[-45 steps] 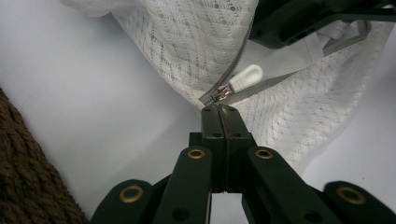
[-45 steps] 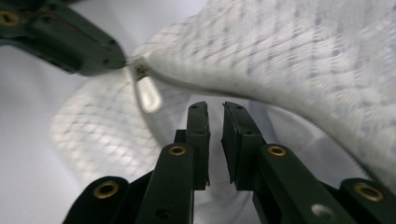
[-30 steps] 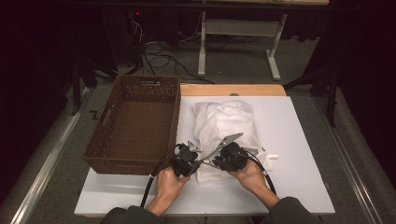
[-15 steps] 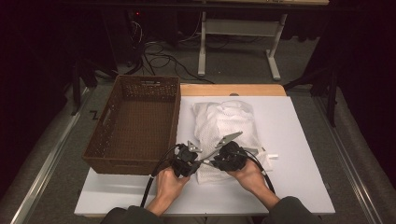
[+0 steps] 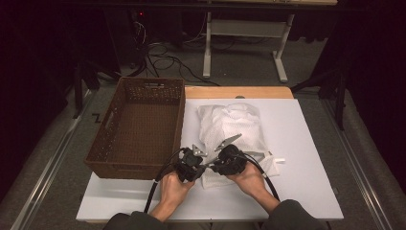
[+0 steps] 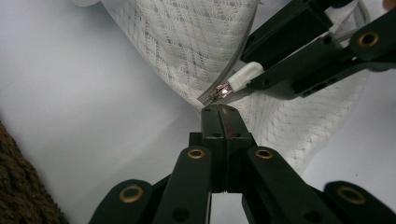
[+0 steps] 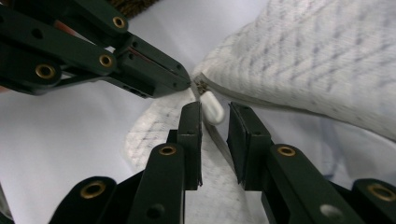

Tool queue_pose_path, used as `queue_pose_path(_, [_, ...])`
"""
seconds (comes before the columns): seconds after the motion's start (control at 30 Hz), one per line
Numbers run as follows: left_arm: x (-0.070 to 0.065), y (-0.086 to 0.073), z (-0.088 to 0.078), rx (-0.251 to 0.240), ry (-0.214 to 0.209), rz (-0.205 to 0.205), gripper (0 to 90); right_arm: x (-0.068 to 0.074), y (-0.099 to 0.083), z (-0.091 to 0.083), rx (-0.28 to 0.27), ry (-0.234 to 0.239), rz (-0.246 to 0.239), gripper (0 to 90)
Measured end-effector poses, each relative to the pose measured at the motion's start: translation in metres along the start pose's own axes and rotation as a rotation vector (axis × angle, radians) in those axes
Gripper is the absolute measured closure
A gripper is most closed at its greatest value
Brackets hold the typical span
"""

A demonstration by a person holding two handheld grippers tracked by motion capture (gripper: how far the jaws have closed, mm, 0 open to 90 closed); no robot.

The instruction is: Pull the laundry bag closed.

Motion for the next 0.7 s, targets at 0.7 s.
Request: queue_pose_path(0.7, [0.0019, 0.0000, 0.0027, 0.013, 0.007, 0.009, 89.8, 0.0072, 0.0046, 0.0081, -0.007, 0.007, -0.002, 87.0])
Point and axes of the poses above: each handheld gripper's, and its own axes: z roughly forward along the jaws, y roughly out of its top, x roughly to its left, the point moved 3 cm from there along z, roughly forward along the jaws, and after that the axes turned 15 degrees about -y, right-handed, at the moved point
